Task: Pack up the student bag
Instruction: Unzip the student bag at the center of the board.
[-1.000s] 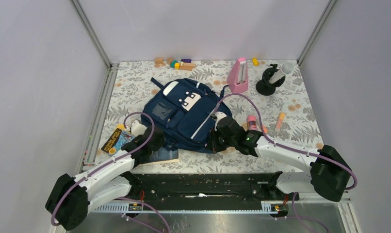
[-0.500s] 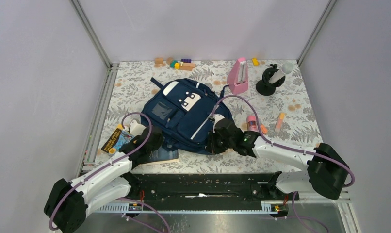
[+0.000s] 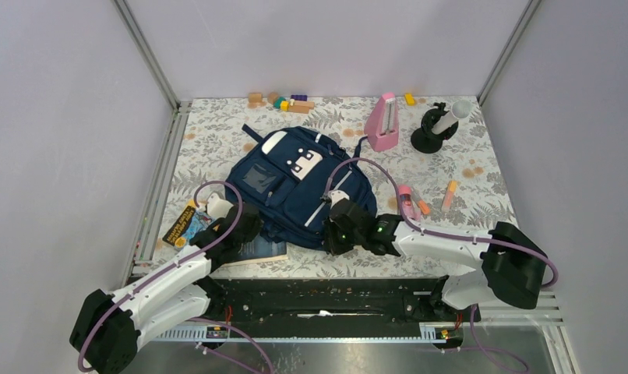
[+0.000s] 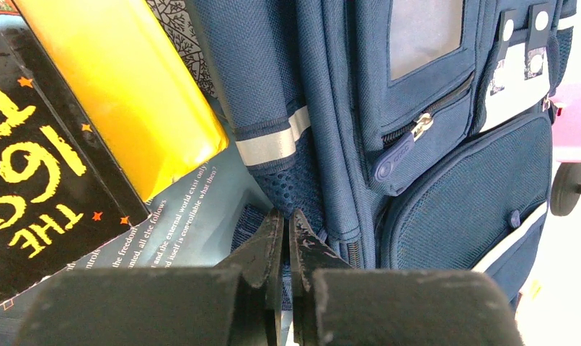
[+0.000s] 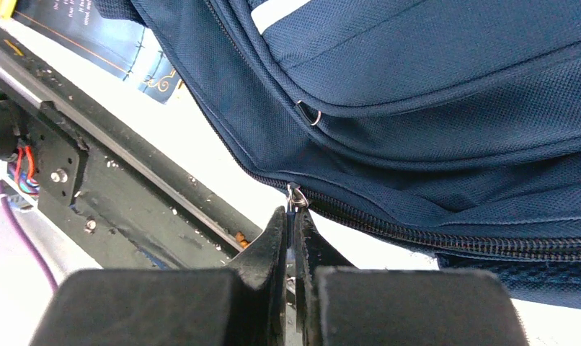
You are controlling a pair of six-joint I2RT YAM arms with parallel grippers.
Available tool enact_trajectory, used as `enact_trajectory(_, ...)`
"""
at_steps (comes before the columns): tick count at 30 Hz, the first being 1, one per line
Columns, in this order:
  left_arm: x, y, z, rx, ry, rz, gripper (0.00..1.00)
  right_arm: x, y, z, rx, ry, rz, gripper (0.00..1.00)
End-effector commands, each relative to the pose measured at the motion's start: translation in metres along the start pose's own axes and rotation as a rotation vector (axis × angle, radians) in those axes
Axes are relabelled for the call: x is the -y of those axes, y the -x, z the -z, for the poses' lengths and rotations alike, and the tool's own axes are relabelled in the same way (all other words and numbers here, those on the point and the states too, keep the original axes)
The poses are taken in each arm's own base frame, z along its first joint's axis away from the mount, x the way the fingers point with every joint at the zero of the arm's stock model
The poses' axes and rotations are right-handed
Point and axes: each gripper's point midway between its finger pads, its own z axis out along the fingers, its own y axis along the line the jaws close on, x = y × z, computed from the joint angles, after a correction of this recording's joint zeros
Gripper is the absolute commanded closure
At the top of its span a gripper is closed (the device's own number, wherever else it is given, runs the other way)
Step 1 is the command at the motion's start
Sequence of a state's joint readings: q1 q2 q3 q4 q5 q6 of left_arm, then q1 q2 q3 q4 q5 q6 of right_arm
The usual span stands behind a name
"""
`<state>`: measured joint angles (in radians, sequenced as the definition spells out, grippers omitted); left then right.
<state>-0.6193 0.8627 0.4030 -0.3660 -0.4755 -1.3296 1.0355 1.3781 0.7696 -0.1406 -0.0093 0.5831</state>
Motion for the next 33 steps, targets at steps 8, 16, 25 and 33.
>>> enact_trajectory(8,0.020,0.013,0.009,0.037,-0.059,0.048,1.00,-0.020,0.010,-0.008,0.052,-0.051,0.030,1.00)
enact_trajectory(16,0.023,0.016,0.010,0.042,-0.063,0.048,1.00,-0.032,-0.008,-0.018,0.024,-0.065,0.045,1.00)
enact_trajectory(25,0.020,0.017,0.010,0.052,-0.052,0.064,1.00,-0.032,-0.009,-0.007,0.085,-0.108,0.032,1.00)
enact_trajectory(33,0.025,0.018,0.012,0.048,-0.065,0.066,1.00,-0.068,-0.012,-0.029,0.030,-0.066,0.080,1.00)
